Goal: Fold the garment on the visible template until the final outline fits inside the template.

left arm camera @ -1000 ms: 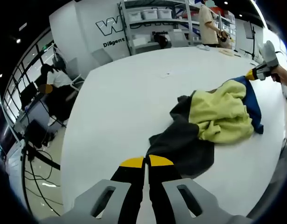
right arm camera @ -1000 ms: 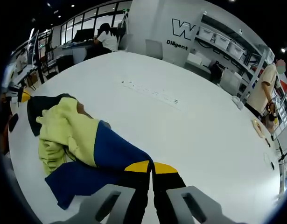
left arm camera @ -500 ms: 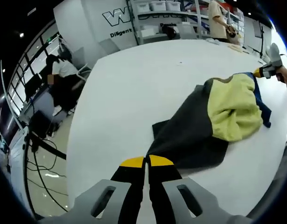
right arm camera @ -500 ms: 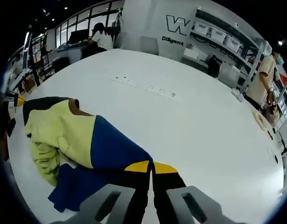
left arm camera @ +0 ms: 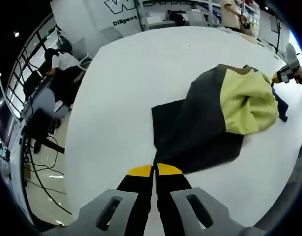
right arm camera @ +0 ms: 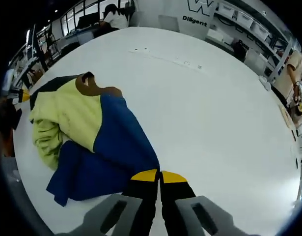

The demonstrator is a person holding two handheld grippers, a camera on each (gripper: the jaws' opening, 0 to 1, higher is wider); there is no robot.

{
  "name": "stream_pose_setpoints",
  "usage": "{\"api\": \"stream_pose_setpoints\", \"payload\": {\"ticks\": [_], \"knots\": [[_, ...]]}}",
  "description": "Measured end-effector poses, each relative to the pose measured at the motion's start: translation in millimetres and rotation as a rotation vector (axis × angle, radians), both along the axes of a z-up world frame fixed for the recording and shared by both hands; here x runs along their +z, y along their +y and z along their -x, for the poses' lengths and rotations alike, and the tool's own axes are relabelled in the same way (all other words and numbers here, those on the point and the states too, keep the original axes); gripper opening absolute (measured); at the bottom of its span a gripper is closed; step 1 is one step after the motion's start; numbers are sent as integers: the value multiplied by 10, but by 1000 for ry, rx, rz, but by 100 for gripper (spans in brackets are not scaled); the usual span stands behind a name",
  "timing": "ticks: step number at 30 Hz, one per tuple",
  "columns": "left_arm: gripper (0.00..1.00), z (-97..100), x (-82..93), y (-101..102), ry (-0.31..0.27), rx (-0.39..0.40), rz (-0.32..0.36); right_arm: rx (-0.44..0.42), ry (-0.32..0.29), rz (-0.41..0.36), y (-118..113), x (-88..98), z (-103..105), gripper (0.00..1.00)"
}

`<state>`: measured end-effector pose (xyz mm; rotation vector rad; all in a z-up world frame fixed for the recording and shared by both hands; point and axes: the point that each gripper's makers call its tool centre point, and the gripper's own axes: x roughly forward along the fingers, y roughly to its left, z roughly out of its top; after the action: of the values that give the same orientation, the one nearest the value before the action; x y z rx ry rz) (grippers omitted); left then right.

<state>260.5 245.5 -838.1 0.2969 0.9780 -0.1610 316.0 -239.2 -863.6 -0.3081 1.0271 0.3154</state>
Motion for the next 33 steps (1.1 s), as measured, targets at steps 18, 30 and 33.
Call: {"api": "stream_pose_setpoints", "payload": {"ticks": [18, 30, 33], "knots": [[10, 196, 43, -75, 7, -27, 5, -60, -58, -125, 99, 102, -105, 0], [53, 39, 371, -225, -87, -12, 47, 14, -151, -352, 552, 587, -147, 47], [59, -68, 439, -277, -107, -15, 65, 20, -170, -396, 689, 694, -180, 58]]}}
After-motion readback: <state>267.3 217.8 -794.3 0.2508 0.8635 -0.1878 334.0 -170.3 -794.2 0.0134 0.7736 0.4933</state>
